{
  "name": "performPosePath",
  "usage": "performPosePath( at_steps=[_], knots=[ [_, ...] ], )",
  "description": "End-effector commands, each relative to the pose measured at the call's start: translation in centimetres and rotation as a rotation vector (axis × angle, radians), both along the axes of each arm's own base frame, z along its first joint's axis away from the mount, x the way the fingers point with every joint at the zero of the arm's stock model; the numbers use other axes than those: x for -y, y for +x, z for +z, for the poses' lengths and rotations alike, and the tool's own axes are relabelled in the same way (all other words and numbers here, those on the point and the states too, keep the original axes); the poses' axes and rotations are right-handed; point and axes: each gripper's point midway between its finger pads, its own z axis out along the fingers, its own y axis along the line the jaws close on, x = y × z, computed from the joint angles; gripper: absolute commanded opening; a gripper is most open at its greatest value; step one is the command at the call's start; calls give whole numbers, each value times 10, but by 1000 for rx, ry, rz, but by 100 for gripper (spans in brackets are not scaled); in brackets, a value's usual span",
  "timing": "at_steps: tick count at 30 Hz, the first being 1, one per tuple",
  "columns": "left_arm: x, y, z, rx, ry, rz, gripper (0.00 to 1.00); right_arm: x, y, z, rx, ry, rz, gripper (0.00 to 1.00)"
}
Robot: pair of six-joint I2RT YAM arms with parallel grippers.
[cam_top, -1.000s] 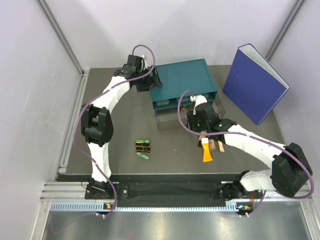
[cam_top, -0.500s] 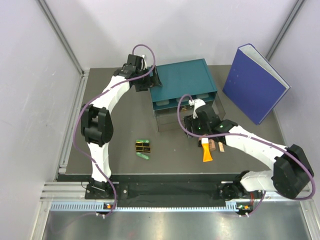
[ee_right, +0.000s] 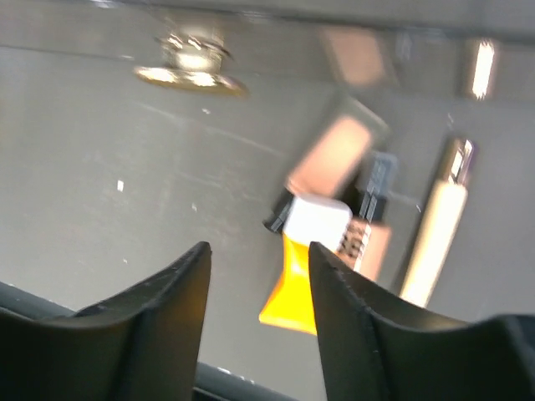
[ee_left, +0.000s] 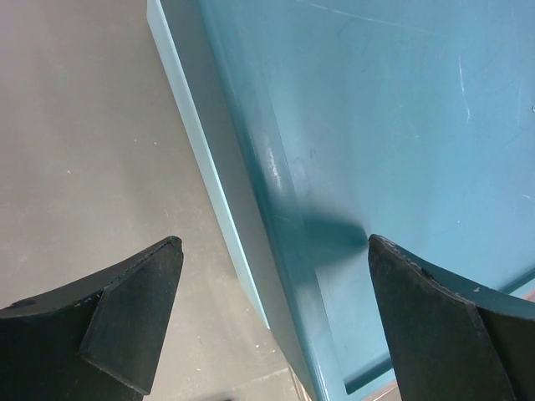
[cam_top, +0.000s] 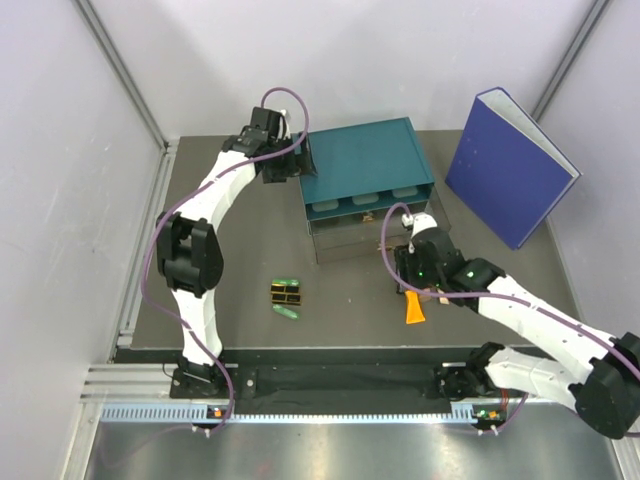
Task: Organize the makeup
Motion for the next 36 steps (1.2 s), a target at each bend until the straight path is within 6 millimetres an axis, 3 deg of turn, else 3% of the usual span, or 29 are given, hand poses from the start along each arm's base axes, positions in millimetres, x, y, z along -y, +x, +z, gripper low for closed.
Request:
performPosePath(
  at_steps=[1, 6, 12, 19, 22, 23, 26, 29, 31, 36],
  knots=[
    [-8, -6, 32, 68, 8, 4, 96, 16, -8, 2, -33, -15, -122, 48],
    [-9, -9, 27, 57, 12, 1, 97, 20, -21, -28, -162, -62, -182, 49],
    [-9, -10, 24, 49, 19, -4, 97, 22, -28, -48, -229, -85, -215, 49],
    [-9, -12, 21, 40, 25, -16, 97, 26, -42, -92, -337, -152, -205, 44],
    [-10, -12, 20, 38, 36, -23, 97, 30, -45, -108, -370, -190, -216, 29],
    [-10, -12, 20, 37, 38, -26, 97, 29, -44, -110, -373, -203, -209, 17],
    [-10, -11, 21, 37, 42, -30, 97, 24, -41, -107, -368, -195, -185, 1],
    [-9, -9, 21, 36, 44, -35, 97, 15, -45, -93, -364, -171, -118, 0],
    [-8, -7, 20, 38, 41, -35, 97, -4, -50, -79, -364, -109, -40, 0],
    [-5, -5, 17, 33, 29, -37, 97, -32, -56, -35, -313, -51, 142, 0]
  ],
)
